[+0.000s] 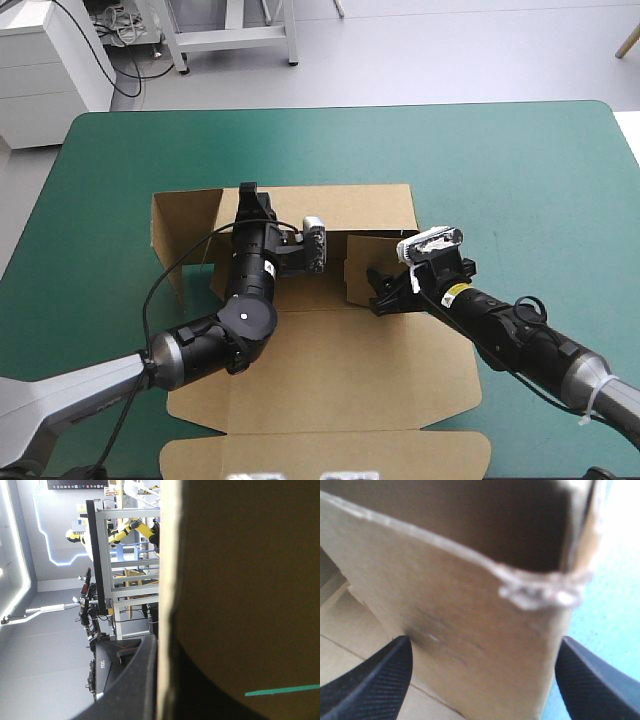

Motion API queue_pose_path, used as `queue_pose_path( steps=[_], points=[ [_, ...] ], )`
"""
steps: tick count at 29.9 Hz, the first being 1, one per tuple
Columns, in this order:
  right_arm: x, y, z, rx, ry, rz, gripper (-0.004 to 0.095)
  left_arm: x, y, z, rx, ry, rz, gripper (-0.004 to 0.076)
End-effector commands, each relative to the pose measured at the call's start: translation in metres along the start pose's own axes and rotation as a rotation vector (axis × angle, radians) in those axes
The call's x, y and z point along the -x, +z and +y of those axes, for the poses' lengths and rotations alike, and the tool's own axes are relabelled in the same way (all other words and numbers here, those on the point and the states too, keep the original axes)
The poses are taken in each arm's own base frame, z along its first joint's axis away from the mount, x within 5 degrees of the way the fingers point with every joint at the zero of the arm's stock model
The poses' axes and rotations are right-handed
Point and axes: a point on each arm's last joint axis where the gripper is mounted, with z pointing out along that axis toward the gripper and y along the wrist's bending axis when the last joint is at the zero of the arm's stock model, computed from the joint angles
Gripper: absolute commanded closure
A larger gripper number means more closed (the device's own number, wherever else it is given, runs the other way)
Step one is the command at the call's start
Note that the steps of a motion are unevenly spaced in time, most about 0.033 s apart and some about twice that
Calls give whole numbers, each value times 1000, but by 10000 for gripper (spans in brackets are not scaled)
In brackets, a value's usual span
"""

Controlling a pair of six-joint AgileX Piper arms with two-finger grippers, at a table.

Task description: Fold the box

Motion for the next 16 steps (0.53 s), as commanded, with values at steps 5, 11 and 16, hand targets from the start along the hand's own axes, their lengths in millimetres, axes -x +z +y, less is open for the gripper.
queue_pose_path(
  steps=[5,11,16],
  points=[
    [23,-7,0,-20,-44,-162,426,-4,-8,24,93,-33,-1,731],
    [23,-7,0,-25,-92,-164,918,-4,-8,24,93,-33,-1,731],
    [23,-7,0,-26,-93,-167,908,-3,-8,23,89,-34,-10,731]
  ],
)
